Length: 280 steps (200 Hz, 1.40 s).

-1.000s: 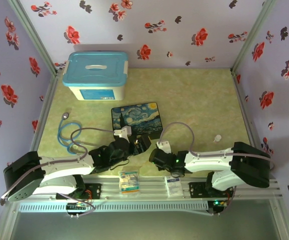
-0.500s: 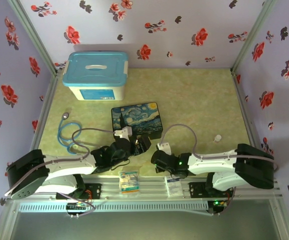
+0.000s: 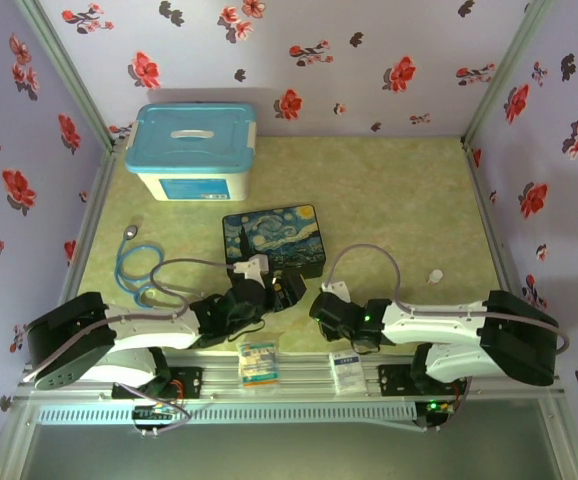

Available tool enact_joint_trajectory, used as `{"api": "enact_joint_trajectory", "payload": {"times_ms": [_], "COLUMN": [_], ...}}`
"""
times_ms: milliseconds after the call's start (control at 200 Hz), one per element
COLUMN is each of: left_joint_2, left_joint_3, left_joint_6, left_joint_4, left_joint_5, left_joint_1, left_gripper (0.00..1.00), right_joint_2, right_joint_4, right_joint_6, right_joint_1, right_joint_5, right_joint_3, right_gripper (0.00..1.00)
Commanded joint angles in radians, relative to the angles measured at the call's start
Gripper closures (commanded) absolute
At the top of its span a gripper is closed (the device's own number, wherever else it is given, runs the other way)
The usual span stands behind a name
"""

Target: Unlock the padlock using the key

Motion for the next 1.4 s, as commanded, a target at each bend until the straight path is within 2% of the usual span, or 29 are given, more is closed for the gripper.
{"api": "enact_joint_trajectory", "payload": {"times_ms": [0,285,425,735,860,970,1070,1135,1260,1395], "left_joint_2": [0.003,0.015,0.029,0.031,0.039,0.052,0.065,0.071,0.075,0.086], "left_joint_3": [-0.018,-0.024,-0.025,-0.024,-0.025,-0.031,-0.037,-0.047,-0.045,-0.018], "left_joint_6": [-0.004,-0.004,-0.012,-0.013,-0.017,-0.019,-0.027,-0.032,-0.027,-0.006], "left_joint_4": [0.040,0.060,0.074,0.077,0.086,0.102,0.121,0.159,0.195,0.177], "left_joint_5": [-0.029,-0.032,-0.032,-0.033,-0.035,-0.034,-0.034,-0.035,-0.046,-0.057], "left_joint_1": [-0.008,-0.008,-0.009,-0.012,-0.011,-0.012,-0.012,-0.012,-0.013,-0.026], "left_gripper": [0.15,0.15,0.15,0.15,0.15,0.15,0.17,0.24,0.30,0.31], "right_joint_2": [0.005,0.001,0.022,0.046,0.051,0.019,-0.041,-0.089,-0.192,-0.269], "right_joint_4": [-0.046,-0.047,-0.052,-0.092,-0.074,-0.038,-0.010,0.010,0.028,0.010], "right_joint_6": [0.007,0.013,0.024,0.056,0.054,0.047,0.027,0.008,-0.034,-0.071], "right_joint_1": [0.002,0.041,0.048,0.101,0.101,0.100,0.084,0.059,-0.023,-0.078], "right_joint_5": [-0.010,-0.016,-0.014,-0.006,-0.005,0.003,0.004,-0.009,-0.066,-0.109], "right_joint_3": [0.006,-0.003,-0.006,0.001,-0.010,-0.030,-0.053,-0.076,-0.109,-0.100], "right_gripper": [0.68,0.65,0.67,0.77,0.90,0.97,1.00,1.00,1.00,1.00]}}
